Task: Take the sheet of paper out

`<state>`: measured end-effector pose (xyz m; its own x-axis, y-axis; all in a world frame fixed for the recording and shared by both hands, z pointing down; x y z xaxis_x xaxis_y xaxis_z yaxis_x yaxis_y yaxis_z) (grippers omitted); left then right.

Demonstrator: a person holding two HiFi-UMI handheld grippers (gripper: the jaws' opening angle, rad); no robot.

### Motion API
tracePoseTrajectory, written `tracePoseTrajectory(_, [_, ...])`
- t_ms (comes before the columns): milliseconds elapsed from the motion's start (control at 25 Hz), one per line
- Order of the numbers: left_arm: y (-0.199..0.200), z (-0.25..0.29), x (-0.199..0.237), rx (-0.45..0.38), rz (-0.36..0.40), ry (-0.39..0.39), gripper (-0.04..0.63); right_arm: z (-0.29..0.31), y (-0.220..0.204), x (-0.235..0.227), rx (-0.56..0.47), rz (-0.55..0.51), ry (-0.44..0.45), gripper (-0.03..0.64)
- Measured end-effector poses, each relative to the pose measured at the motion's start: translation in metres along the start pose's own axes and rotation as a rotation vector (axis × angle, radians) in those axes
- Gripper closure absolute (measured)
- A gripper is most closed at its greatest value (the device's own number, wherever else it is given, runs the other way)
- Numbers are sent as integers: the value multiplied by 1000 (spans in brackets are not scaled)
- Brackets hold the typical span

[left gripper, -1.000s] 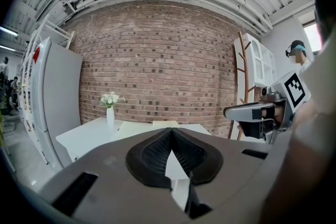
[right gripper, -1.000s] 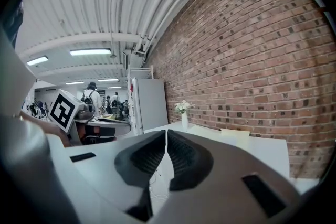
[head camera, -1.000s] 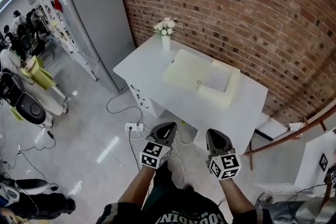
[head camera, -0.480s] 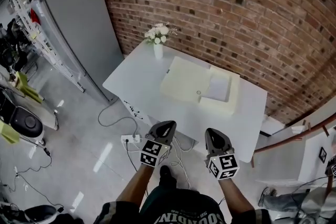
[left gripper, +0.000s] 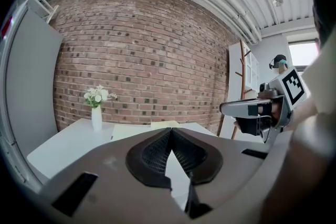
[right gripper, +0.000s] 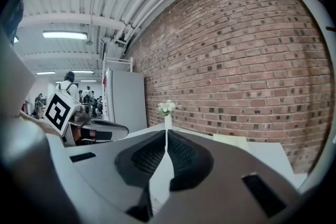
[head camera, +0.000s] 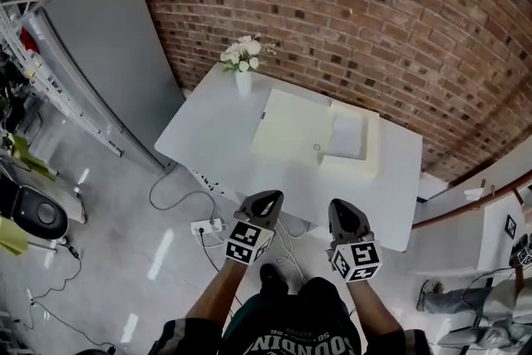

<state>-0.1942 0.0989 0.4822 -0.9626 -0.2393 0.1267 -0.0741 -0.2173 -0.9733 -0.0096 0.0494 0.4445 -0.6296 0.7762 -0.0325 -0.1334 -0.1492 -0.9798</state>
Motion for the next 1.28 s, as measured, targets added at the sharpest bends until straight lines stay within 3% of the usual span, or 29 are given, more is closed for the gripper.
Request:
tracePoseTrajectory(760, [-2, 52, 20, 24, 9, -100, 584, 28, -4, -20, -9, 28, -84, 546])
tracePoseTrajectory(1280, [12, 143, 44, 64, 23, -162, 584, 82, -5, -84, 2, 76, -136, 546])
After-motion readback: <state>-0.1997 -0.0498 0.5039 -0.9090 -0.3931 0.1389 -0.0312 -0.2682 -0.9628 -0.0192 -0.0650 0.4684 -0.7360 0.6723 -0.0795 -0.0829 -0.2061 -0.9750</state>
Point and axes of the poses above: the fingertips, and each gripper's own axes: z forward along the fingers, x to its left, y out of its top, the point moved 6 cm from there along -z, backward along the fingers, and after that the axes turned 3 degrees about -x, right-handed, at the moved point
